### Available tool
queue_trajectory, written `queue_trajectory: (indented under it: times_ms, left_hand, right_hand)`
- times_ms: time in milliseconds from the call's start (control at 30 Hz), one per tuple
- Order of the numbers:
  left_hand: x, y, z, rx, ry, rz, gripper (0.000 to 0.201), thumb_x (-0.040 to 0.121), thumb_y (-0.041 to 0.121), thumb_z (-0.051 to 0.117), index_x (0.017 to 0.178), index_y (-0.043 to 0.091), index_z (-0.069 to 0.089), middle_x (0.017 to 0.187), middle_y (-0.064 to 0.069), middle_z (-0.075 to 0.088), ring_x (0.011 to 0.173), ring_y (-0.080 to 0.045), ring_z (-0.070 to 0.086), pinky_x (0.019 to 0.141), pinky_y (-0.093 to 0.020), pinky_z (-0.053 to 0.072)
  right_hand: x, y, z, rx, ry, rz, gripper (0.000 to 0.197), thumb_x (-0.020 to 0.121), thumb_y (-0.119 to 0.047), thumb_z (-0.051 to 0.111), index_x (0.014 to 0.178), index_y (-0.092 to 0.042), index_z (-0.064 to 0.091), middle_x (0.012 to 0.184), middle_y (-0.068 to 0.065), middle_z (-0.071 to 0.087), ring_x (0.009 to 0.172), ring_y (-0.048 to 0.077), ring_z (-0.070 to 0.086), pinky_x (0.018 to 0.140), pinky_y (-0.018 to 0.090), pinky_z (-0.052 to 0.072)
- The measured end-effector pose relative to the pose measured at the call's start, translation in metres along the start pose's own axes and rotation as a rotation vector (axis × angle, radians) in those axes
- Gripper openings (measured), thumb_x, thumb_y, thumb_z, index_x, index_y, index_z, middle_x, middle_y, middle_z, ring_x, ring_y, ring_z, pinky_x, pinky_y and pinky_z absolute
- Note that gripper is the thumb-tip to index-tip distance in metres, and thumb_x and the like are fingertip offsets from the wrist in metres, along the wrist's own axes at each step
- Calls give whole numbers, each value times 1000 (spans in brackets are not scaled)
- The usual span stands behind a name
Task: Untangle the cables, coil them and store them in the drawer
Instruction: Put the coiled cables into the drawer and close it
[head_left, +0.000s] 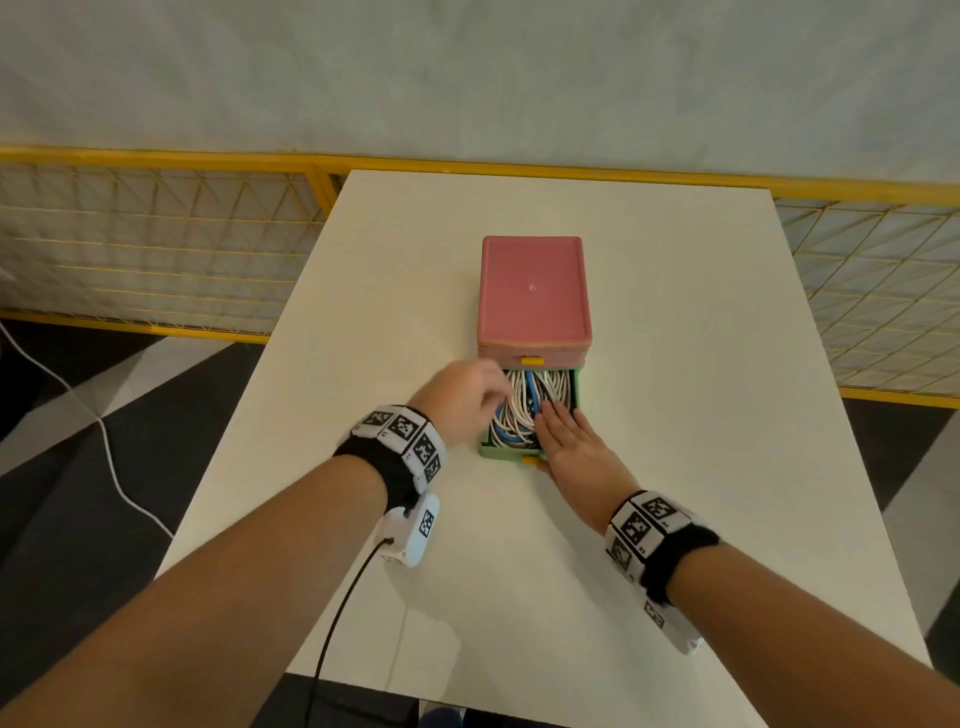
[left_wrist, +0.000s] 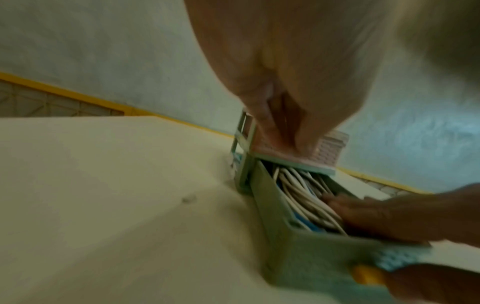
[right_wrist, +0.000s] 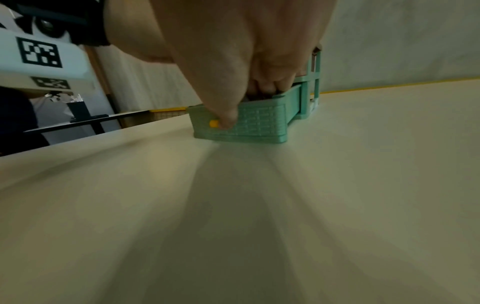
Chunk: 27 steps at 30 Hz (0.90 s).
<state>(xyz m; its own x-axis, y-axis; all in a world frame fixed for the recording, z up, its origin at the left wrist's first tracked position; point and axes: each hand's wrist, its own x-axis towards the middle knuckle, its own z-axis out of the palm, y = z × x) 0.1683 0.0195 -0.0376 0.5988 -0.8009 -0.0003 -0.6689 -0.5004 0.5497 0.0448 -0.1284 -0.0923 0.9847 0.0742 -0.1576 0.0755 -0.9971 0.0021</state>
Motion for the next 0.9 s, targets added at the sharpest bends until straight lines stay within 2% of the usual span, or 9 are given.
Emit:
queue_trajectory:
  times_ms: [67,100,200,300,367,533,667,800,900]
  left_hand:
    - [6,2,-15,11,267,34,34,88,-7,51,113,5,69,116,-7,63,106,-20,59,97,-27,45]
    - [13,6,-21,26,311,33,41,87,-10,48,122,5,65,125,-7,60,115,-21,56,102,-25,40]
    - [35,14,-20,89,55,-83,64,89,-14,41,148,9,36,158,-6,31,146,-19,27,119,-25,17]
    - [41,11,-10,150,-107,-140,71,89,-16,39,153,10,22,163,-5,14,151,-19,10,122,-29,8]
    - [41,8,-8,131,-104,-138,73,88,-18,38,153,11,21,163,-5,11,151,-18,8,123,-30,6]
    - [42,10,-14,94,-112,-158,77,86,-21,36,154,12,20,164,-3,10,151,-16,6,122,-26,5]
    - [39,13,-14,79,-102,-153,73,89,-17,39,153,11,21,163,-4,11,151,-15,7,120,-23,3]
    - [39,14,-14,112,-104,-137,68,92,-11,40,153,9,20,163,-6,11,151,-16,8,121,-25,5]
    - [38,12,-16,106,-121,-131,68,92,-11,39,153,9,20,163,-6,11,151,-16,8,121,-24,5]
  right_hand:
    - [3,2,-1,-47,-39,-31,68,48,-23,93,105,5,69,110,23,68,100,33,68,84,44,53]
    - [3,3,0,-54,-48,-28,69,46,-21,93,105,6,69,110,24,68,99,34,68,84,44,54]
    - [3,2,-10,-62,-49,-16,63,56,-7,85,112,9,64,117,29,63,106,36,65,90,44,51]
    - [5,6,-22,-73,-120,-81,56,92,1,44,143,10,24,151,30,22,140,36,30,117,40,17]
    - [11,11,-30,-34,-148,-55,54,97,1,31,147,5,12,156,25,11,145,31,19,119,35,7]
    - [29,0,-47,6,-148,25,50,97,-1,32,145,3,21,153,24,22,141,30,27,117,34,18]
    - [24,-8,-52,22,-77,96,38,91,2,40,129,1,46,129,16,46,115,31,49,89,36,46]
    - [22,-13,-47,-18,-124,71,48,90,6,42,137,5,33,135,18,42,115,32,53,88,36,49]
    - [24,-15,-41,-35,-153,51,58,92,3,42,144,8,16,148,25,29,131,34,41,100,38,43]
